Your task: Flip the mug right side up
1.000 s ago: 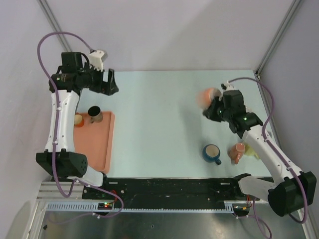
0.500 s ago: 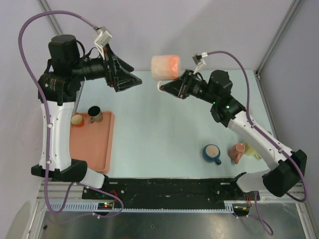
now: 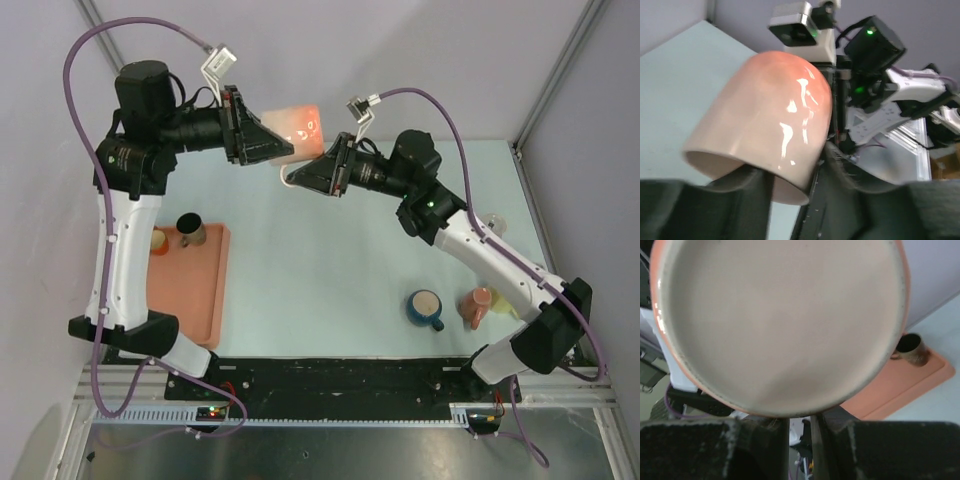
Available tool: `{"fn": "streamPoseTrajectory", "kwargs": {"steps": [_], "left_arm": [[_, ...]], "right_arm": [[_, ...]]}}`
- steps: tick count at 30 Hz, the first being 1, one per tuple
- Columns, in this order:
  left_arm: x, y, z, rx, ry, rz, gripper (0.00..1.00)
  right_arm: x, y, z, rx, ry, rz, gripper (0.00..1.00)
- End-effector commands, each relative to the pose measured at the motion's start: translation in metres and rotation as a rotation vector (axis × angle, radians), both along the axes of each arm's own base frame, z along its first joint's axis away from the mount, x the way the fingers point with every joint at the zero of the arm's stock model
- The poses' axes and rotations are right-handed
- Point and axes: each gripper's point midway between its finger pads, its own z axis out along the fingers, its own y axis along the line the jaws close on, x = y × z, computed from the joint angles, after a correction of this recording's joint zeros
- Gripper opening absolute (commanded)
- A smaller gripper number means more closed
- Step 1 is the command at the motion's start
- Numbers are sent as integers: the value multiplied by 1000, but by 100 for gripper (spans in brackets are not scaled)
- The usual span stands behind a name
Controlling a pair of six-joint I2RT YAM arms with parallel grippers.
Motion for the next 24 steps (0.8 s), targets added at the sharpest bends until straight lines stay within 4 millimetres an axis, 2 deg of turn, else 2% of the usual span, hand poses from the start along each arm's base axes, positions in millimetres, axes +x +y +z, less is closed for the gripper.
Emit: {"fn": "streamPoseTrajectory", "kwargs": {"steps": [1,2,3,4,5,6,7,8,9,10,13,15,16,19,22,24], "left_arm": [[-9,-9,14,-45,-6,-50,24],[-7,-9,11,-43,1,-46,12],[-3,-7,9,-38,5,-25,6],[5,-5,1,-29,25,8,3],[13,0,-6,-19,40,51,2],[28,6,-20,2,69,115,1],[39,17,-31,29,63,176,0],[57,31,-55,101,44,268,0],[68,47,-74,180,7,345,0],[85,69,-105,315,-25,444,0],[99,131,-189,701,-9,587,0],[89,172,-239,934,70,595,0],[80,190,-261,1029,121,582,0],[54,239,-304,1152,291,573,0],[34,282,-329,1179,445,627,0],[21,301,-341,1189,511,648,0]], "right_arm": [[-5,8,26,55,-134,47,0],[-2,11,17,33,-124,53,0],[0,13,8,13,-109,58,0],[4,14,0,-4,-95,56,8],[8,13,-6,-17,-79,42,20],[16,11,-16,-36,-60,11,40],[23,6,-26,-62,-53,-24,55],[33,2,-42,-98,-37,-78,75],[43,-6,-64,-157,-16,-130,86],[53,-14,-82,-210,1,-191,93],[70,-46,-145,-437,69,-332,99],[71,-67,-175,-574,93,-400,99],[71,-77,-184,-623,93,-434,99],[64,-100,-208,-730,87,-477,100],[60,-114,-218,-772,86,-511,99],[60,-121,-221,-784,89,-529,100]]}}
